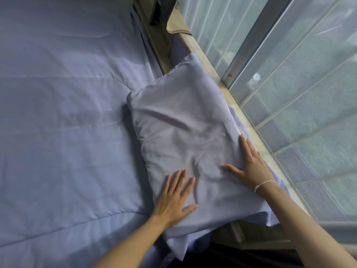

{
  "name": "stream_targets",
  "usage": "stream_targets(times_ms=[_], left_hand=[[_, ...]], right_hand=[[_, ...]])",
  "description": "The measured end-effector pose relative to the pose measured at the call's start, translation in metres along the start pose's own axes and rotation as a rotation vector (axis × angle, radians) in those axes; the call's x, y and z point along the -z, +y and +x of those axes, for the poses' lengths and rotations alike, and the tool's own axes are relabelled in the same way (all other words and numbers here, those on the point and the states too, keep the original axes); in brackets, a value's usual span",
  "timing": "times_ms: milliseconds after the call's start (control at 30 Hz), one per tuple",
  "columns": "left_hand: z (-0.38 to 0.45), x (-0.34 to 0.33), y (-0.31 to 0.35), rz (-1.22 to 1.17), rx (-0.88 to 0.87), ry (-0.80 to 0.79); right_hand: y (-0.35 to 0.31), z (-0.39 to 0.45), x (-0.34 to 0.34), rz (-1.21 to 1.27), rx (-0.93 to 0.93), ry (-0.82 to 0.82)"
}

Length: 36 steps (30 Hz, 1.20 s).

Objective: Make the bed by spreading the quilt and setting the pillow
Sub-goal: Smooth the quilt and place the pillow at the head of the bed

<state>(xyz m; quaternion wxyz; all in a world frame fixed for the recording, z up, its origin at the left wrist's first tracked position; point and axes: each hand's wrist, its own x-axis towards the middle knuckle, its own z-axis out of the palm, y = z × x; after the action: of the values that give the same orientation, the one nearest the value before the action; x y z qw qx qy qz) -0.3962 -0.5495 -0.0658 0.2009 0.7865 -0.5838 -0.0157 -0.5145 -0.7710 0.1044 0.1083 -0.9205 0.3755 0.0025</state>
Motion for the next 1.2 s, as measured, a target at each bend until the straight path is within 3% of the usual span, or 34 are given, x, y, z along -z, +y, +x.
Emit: stream_targets(times_ms=[167,300,400,500,667,833,933,1000,1200], left_hand=[[-0.002,0.011,-0.009,-0.052,-0.122,0.015],[0.075,0.044,-0.035,-0.216,0.027,0.124],[0.148,0.060,-0.054,-0.184,0.081,0.052],[0.201,0.056,-0.076,-0.104,0.165,-0.025],[0.253,0.042,-0.101,-0.187,0.311,-0.035],[0.280,0.060,-0.112,-0.220,0.403,0.004],[0.291,0.075,-0.090,-0.212,0.263,0.139],[0.298,0.077,-0.072,-0.227,0.144,0.119],[0.341,0.072,-0.086,-0.304,0.354,-0.007]], right_hand=[[0.005,-0.032,-0.009,-0.183,-0.035,0.076],[-0.028,-0.028,-0.017,-0.375,0.231,0.214],[-0.051,-0.010,-0.024,-0.421,0.329,0.178],[-0.037,-0.013,-0.027,-0.500,0.234,0.098],[0.009,-0.061,-0.038,-0.548,0.068,0.100],[0.006,-0.065,-0.038,-0.538,0.057,0.145],[-0.006,-0.061,-0.035,-0.481,0.077,0.312],[-0.018,-0.050,-0.034,-0.424,0.119,0.382],[-0.011,-0.022,-0.039,-0.339,0.036,0.239]])
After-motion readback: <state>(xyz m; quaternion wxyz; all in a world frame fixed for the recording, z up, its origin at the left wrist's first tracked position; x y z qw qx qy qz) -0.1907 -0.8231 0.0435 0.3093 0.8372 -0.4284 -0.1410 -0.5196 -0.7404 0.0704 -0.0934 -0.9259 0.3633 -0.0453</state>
